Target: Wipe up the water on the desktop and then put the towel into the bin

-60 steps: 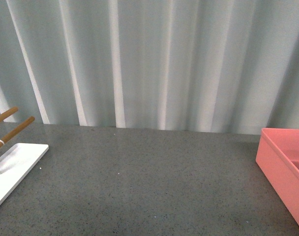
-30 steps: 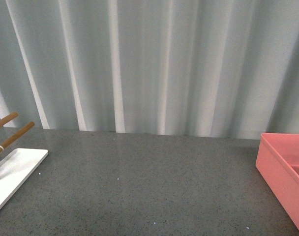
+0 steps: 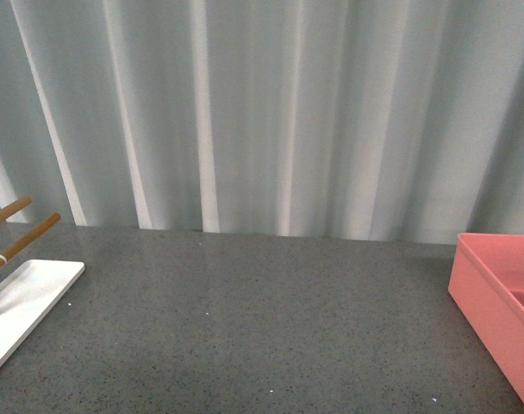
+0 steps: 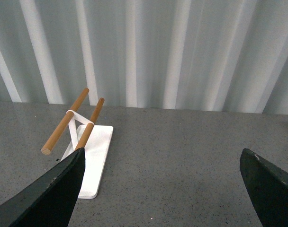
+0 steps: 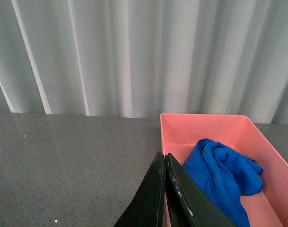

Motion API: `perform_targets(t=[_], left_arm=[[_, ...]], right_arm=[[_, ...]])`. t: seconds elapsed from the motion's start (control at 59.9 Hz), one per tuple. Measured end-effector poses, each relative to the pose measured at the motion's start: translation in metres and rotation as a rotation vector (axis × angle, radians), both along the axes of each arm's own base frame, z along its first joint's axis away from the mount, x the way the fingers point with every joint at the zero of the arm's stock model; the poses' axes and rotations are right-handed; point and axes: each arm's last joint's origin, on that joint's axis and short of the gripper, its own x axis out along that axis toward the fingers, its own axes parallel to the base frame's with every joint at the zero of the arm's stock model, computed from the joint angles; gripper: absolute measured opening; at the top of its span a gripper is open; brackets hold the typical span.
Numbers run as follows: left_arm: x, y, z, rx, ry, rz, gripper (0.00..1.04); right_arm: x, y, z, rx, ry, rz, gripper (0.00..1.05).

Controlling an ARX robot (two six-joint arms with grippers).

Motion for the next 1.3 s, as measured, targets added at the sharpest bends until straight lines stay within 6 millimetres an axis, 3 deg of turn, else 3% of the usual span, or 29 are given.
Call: perform_targets(t=[0.351,0.835,1.303], left_arm=[[0.0000,0.0000,0.0000,0.000,0.000,0.000,0.98],[0.0000,0.0000,0.0000,0.000,0.000,0.000,0.98],[0.0000,0.0000,0.0000,0.000,0.000,0.000,0.98]], right_arm=[[-0.0011,0.0000,-0.0021,0.000,-0.016,0.000,0.04],[-0.0011,0.0000,-0.0021,0.001,-0.016,0.000,0.99],[-0.0011,0.0000,-0.0021,0.002,-0.016,0.000,0.98]])
